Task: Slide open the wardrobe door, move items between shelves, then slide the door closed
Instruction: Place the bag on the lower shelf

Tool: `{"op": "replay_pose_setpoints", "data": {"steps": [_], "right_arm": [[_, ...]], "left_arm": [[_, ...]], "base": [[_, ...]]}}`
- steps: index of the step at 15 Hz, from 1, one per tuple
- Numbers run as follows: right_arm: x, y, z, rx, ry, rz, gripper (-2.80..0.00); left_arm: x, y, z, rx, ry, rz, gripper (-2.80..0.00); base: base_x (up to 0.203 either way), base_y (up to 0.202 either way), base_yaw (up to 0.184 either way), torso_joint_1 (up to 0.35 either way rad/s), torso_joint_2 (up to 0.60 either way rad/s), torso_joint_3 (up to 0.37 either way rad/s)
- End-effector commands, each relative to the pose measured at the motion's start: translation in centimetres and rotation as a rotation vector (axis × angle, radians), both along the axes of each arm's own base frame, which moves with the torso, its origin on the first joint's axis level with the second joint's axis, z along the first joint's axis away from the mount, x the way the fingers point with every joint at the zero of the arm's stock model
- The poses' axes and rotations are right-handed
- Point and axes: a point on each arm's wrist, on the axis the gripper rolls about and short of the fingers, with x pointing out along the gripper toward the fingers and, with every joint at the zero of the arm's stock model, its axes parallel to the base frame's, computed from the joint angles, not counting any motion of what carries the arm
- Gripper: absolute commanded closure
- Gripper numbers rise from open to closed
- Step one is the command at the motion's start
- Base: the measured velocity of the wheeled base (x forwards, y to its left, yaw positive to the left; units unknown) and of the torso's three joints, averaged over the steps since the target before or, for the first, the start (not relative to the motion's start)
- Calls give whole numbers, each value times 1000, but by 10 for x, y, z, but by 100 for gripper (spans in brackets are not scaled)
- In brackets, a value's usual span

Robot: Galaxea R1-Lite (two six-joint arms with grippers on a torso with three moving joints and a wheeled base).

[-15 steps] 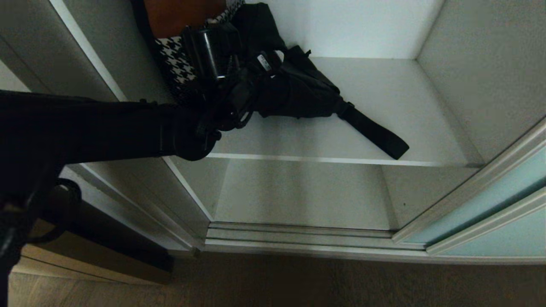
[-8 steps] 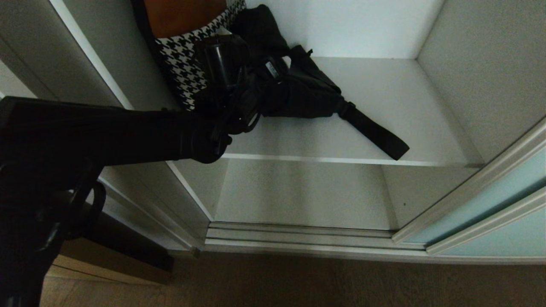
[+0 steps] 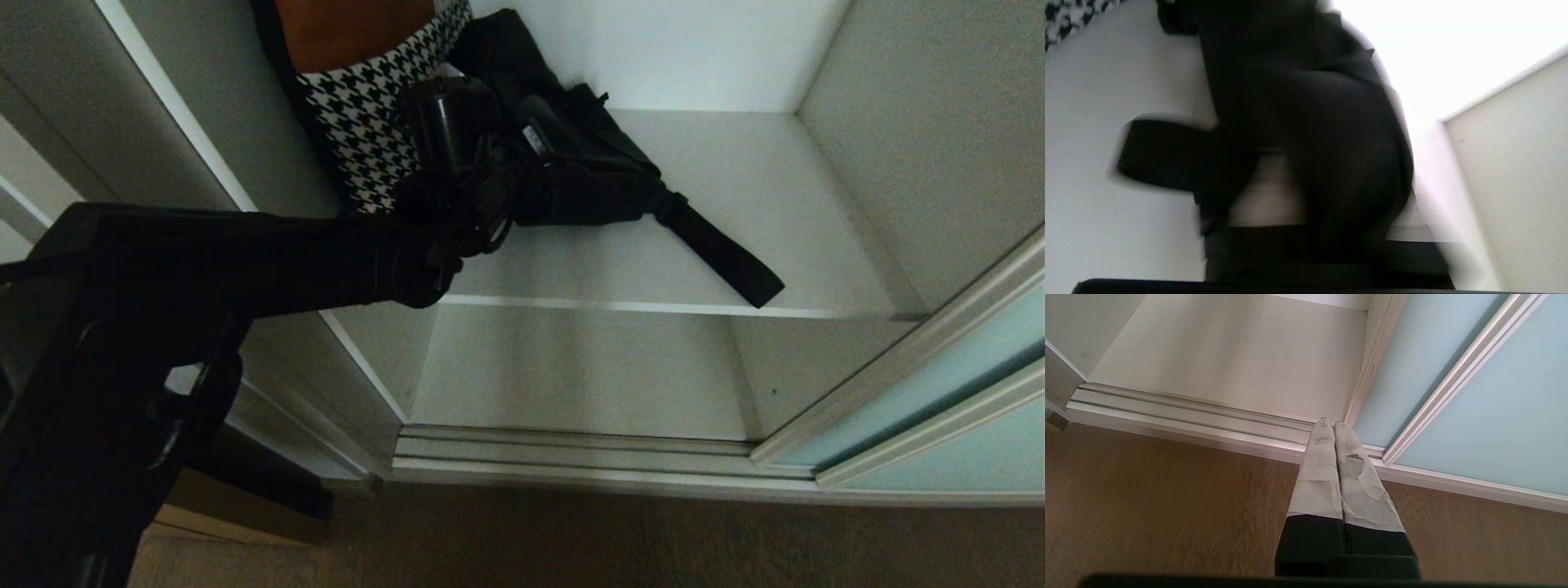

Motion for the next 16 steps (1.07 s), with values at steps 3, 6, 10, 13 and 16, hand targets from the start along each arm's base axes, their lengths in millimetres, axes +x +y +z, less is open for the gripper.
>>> {"op": "replay_pose_setpoints", "data": {"steps": [3,6,10,13,16], "right_arm": [[0,0,0,-1,-1,1,0],[0,0,0,-1,-2,1,0],[0,0,0,-1,-2,1,0],[0,0,0,-1,-2,1,0],[0,0,0,-1,-2,1,0]], "left_arm": [[-45,5,46,4,15,-40,0],[-85,7,68,48,58,-38,0],[-139,18,85,125,45,-4,0],[-183,32,93,198,51,44,0],[-205,44,93,290,39,61,0]], "base": [[0,0,0,0,0,0],[0,0,0,0,0,0],[0,0,0,0,0,0],[0,0,0,0,0,0],[0,0,0,0,0,0]]}}
